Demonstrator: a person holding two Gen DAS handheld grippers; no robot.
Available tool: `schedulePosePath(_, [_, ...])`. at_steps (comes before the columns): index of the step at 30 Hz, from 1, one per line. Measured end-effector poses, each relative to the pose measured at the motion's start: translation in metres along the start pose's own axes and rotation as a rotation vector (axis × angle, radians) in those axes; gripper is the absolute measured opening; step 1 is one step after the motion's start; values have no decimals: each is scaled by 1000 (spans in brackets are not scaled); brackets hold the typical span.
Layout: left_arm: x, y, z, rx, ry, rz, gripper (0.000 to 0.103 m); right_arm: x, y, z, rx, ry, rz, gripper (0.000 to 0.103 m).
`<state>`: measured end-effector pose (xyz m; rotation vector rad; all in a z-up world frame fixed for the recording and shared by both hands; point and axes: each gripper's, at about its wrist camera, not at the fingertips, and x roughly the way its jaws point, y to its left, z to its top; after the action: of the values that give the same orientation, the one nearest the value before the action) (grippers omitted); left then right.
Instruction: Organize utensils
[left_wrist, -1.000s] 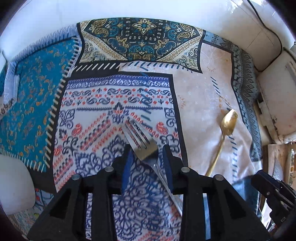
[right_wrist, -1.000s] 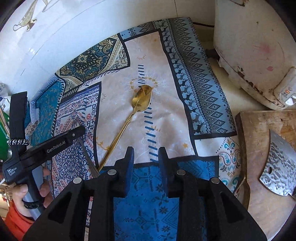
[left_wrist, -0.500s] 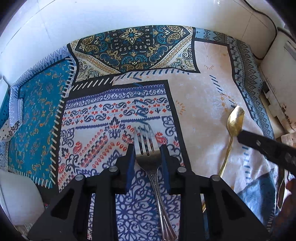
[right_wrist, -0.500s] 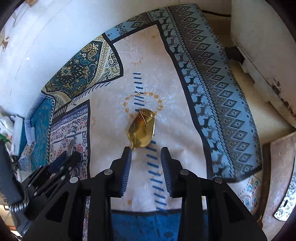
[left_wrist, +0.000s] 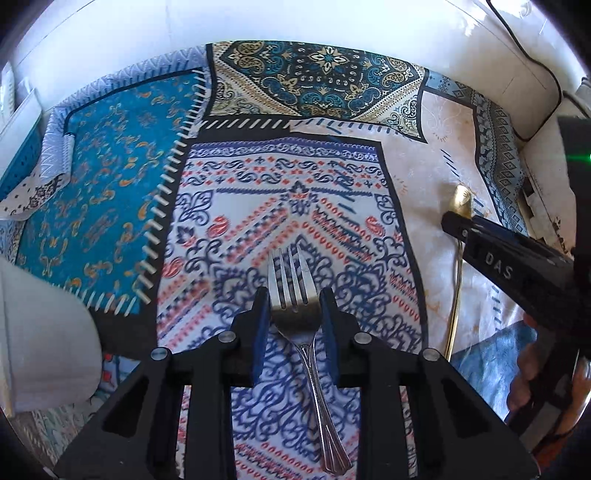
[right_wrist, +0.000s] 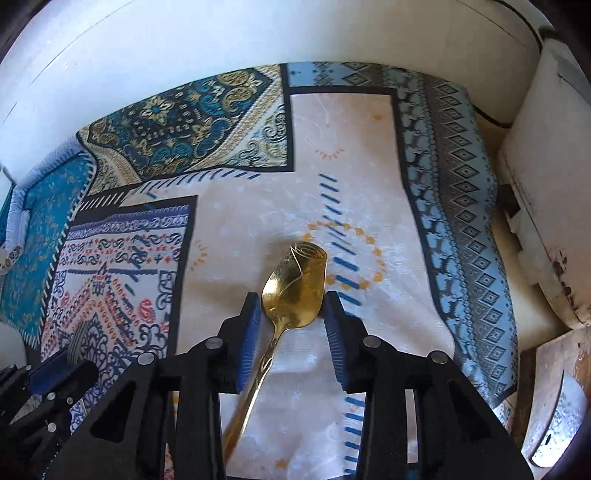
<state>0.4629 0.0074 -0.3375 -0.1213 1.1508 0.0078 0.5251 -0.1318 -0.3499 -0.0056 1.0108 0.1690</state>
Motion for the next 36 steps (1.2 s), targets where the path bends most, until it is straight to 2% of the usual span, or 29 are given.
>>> schedulePosePath(7, [-27, -1, -1, 40, -54, -16, 25, -13, 15, -15, 37, 68, 166, 31])
schedulePosePath(12, [-38, -11, 7, 74, -101, -37, 24, -31, 23, -36, 60, 80, 197, 31])
schedulePosePath(14, [-47, -13, 7, 90, -121, -46, 24, -38, 12, -38, 70, 69, 205, 31])
schedulePosePath(19, [-68, -15, 6, 123, -177, -59, 22, -60, 14, -36, 94, 21, 208, 31])
schedulePosePath(23, [-81, -12, 6, 122, -185, -94, 20, -79, 19, -35, 98, -28, 204, 31])
schedulePosePath(24, [-85, -11, 6, 125, -191, -98, 19, -84, 18, -35, 102, -40, 208, 29])
schedulePosePath(25, [-88, -11, 5, 131, -197, -103, 2, -89, 17, -36, 99, -53, 200, 5])
schedulePosePath(26, [-91, -10, 5, 133, -196, -115, 0, -94, 16, -36, 95, -44, 221, 1])
schedulePosePath(29, [-98, -9, 3, 145, -209, -123, 0, -107, 15, -38, 93, -65, 239, 1])
schedulePosePath(31, [-100, -9, -1, 155, -212, -111, 0, -110, 19, -43, 65, -63, 203, 1])
schedulePosePath(36, [-97, 2, -12, 134, -161, -132, 0, -97, 21, -56, 74, 18, 240, 2])
